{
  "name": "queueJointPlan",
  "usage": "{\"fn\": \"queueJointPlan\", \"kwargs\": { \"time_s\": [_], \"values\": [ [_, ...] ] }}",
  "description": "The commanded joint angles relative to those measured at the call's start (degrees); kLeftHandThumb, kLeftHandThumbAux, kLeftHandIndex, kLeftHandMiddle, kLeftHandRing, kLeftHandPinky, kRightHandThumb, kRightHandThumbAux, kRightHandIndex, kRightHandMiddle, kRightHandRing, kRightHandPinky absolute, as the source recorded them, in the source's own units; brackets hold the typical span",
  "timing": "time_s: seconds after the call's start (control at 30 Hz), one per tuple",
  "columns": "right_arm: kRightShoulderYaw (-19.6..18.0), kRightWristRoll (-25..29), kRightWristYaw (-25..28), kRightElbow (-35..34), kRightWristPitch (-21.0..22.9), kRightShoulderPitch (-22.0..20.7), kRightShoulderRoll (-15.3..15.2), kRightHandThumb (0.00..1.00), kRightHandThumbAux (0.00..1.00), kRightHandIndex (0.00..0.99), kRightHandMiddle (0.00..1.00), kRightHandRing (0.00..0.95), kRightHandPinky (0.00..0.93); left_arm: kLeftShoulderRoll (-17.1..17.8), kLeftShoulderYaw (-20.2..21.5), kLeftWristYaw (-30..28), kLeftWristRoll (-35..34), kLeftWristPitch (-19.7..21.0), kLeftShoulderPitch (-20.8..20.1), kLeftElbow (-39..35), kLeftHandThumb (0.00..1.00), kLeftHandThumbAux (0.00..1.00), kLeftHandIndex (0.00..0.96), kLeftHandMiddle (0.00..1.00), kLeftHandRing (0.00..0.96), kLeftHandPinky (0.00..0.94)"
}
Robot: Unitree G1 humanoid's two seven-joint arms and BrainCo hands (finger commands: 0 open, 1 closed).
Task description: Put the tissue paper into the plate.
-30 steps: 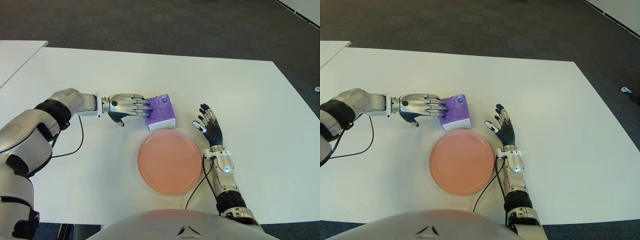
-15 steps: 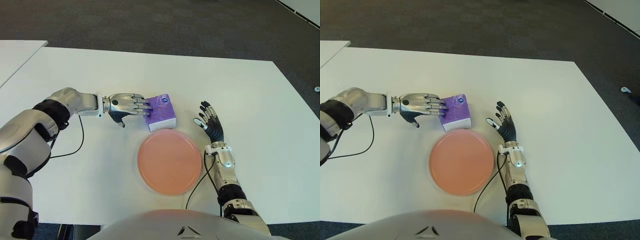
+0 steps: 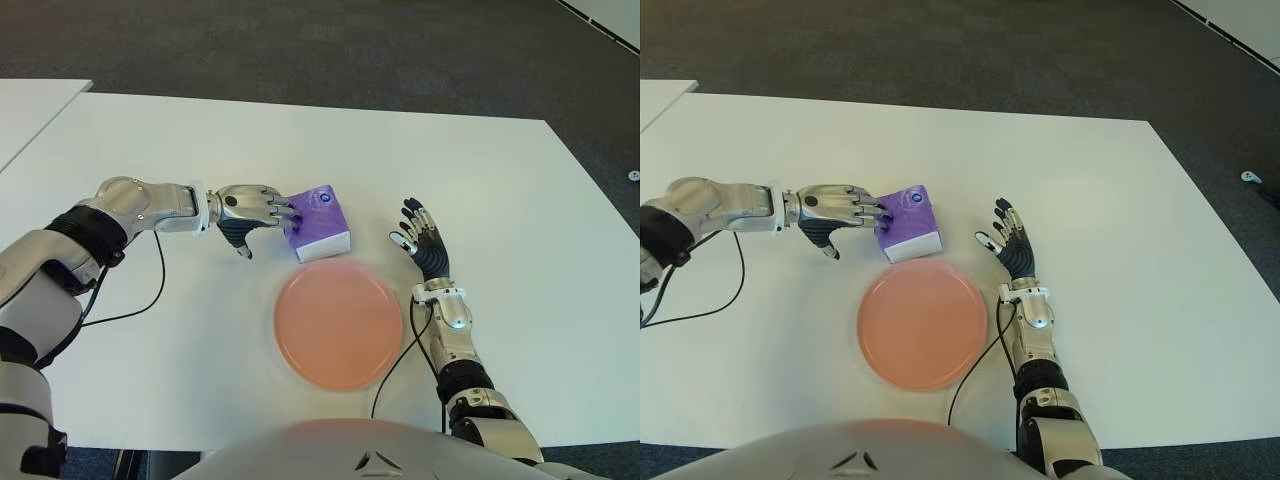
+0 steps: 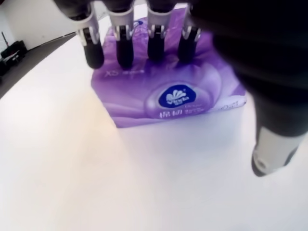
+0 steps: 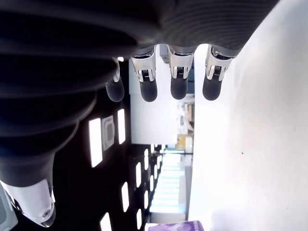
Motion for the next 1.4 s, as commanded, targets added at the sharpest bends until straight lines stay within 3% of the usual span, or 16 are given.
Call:
{"fn": "queueJointPlan", "kwargs": {
  "time_s": [0.03,0.53,1.0,1.3,1.4],
  "values": [
    [-0.77,0.05,0.42,11.74,3.05,9.73,0.53,0.151,0.644,0.000,0.008,0.000,0.018,1.86,0.05,-9.53,0.35,0.03,6.96,-2.17,0.290,0.571,0.181,0.209,0.184,0.212],
    [-0.95,0.01,0.63,12.26,2.42,9.71,0.57,0.151,0.644,0.000,0.008,0.000,0.018,2.56,5.21,-16.77,0.97,4.90,10.68,-6.50,0.290,0.538,0.260,0.282,0.237,0.219],
    [-1.09,0.11,0.91,12.11,2.32,9.95,0.45,0.151,0.644,0.000,0.008,0.000,0.018,6.39,10.63,-24.08,-0.85,8.13,15.26,-12.84,0.357,0.496,0.342,0.384,0.321,0.286],
    [-1.25,0.20,1.04,12.50,2.46,9.55,0.27,0.151,0.644,0.000,0.008,0.000,0.018,7.63,13.29,-30.91,0.92,13.49,16.87,-17.27,0.350,0.477,0.340,0.411,0.357,0.330],
    [-1.30,0.20,1.06,12.60,2.49,9.45,0.24,0.151,0.644,0.000,0.008,0.000,0.018,7.79,13.86,-31.62,1.88,14.76,17.33,-18.25,0.356,0.474,0.381,0.480,0.457,0.459]
  ]
}}
